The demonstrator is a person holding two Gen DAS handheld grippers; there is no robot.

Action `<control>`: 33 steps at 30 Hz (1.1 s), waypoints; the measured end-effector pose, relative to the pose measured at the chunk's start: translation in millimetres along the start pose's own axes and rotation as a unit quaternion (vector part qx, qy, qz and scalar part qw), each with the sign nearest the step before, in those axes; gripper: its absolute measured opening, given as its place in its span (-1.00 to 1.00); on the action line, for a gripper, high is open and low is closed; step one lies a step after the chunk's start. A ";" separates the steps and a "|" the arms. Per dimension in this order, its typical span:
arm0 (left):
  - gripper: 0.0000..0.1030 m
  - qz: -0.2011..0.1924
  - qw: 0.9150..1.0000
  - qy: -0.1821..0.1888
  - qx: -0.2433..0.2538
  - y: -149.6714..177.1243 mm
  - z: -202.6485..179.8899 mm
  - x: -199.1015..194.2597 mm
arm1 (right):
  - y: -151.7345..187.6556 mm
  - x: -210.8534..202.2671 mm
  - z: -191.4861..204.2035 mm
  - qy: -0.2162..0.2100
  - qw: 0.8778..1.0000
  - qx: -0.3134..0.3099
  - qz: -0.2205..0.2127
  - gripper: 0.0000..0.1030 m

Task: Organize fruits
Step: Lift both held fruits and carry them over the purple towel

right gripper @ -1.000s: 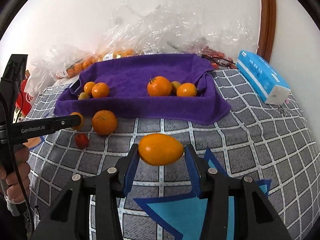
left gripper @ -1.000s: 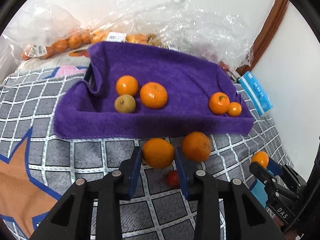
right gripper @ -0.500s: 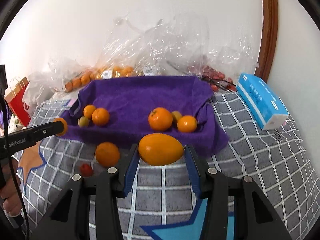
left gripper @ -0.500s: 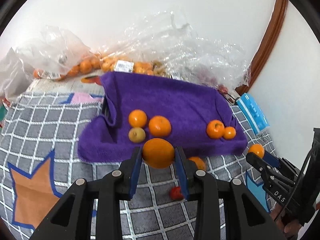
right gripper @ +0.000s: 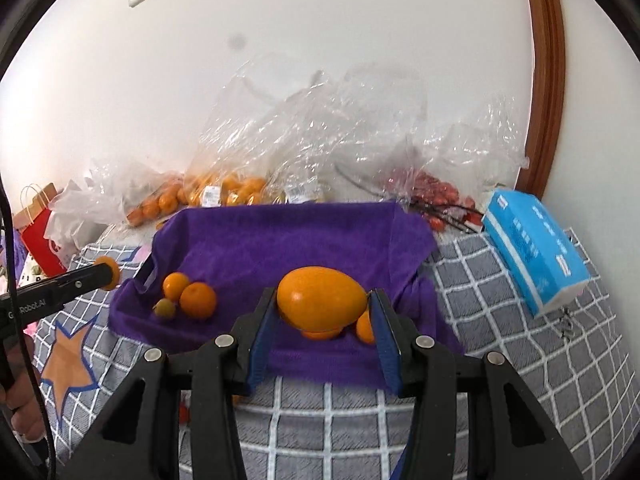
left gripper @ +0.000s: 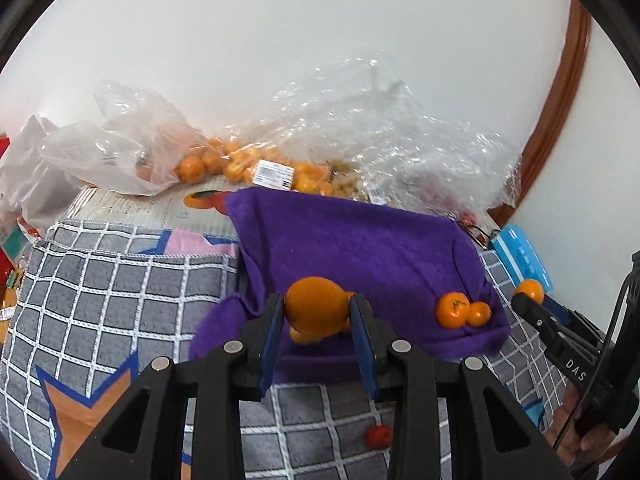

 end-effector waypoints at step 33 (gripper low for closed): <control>-0.37 0.024 1.000 -0.001 0.004 -15.5 -24.4 43.7 | -28.5 52.7 -59.7 0.009 0.999 0.039 0.005 -0.11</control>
Point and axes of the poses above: each gripper's, at about its wrist camera, not at the fingertips, and x roughly the way its jaws point, z to its left, y to its underside, the point moved 1 cm from there along x, roughly the way its jaws point, and after that the axes turned 13 degrees about -y, right-handed, at the moved point
